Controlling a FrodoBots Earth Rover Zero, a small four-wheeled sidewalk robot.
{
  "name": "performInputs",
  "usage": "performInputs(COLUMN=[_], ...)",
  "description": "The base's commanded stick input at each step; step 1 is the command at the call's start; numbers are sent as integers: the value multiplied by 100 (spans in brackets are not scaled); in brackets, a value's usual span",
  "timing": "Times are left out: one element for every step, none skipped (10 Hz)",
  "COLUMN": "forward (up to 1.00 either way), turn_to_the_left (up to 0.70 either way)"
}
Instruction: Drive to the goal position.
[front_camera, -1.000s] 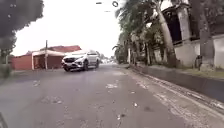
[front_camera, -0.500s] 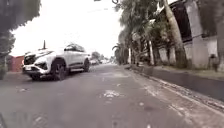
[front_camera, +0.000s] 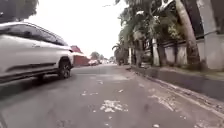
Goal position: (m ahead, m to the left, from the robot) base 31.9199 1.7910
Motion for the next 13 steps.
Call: performInputs(forward=[100, 100, 100, 100, 100, 100, 100, 100, 100, 100, 100, 100, 100], turn_to_the_left=[0, 0, 0, 0, 0, 0, 0, 0, 0, 0, 0, 0, 0])
